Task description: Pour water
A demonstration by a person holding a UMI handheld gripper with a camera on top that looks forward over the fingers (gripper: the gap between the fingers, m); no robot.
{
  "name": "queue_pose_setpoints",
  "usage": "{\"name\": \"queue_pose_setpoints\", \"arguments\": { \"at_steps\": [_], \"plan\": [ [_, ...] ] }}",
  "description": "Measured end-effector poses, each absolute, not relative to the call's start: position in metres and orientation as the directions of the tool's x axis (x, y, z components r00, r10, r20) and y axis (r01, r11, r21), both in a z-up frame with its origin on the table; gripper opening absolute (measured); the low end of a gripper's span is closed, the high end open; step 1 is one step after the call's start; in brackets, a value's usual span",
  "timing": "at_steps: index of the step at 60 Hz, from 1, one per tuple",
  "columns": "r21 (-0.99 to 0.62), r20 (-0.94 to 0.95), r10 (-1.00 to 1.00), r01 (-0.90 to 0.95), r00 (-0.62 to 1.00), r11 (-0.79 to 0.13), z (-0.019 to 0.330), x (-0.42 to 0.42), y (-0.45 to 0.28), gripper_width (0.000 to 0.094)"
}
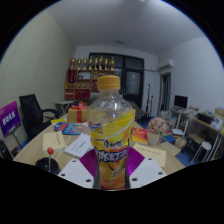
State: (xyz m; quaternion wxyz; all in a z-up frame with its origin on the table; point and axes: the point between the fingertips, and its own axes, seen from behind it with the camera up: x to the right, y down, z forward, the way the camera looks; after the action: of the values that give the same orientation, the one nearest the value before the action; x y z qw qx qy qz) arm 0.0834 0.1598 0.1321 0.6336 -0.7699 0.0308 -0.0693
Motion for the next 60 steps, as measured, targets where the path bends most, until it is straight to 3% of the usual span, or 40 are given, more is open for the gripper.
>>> {"name": "queue_pose_setpoints", "arguments": {
  "at_steps": [13,18,27,33,39,60],
  "plan": [
    [-0.96,-0.026,-0.086,-0.049,0.996,-0.276,0.052,0.097,0.171,0.0353],
    [-0.979,-0.049,-0.089,-0.066,0.995,-0.195,0.061,0.102,0.169,0.0362],
    [-0.977,-0.045,-0.093,-0.063,0.995,-0.201,0.059,0.099,0.174,0.0409],
    [-0.953,-0.053,-0.077,-0.073,0.996,-0.293,0.052,0.099,0.166,0.0537],
    [-0.911,-0.103,-0.043,-0.112,0.994,-0.397,0.043,0.089,0.143,0.0823],
    [-0.881,-0.007,-0.122,-0.064,0.992,-0.469,0.136,0.038,-0.045,0.0826]
  ]
}}
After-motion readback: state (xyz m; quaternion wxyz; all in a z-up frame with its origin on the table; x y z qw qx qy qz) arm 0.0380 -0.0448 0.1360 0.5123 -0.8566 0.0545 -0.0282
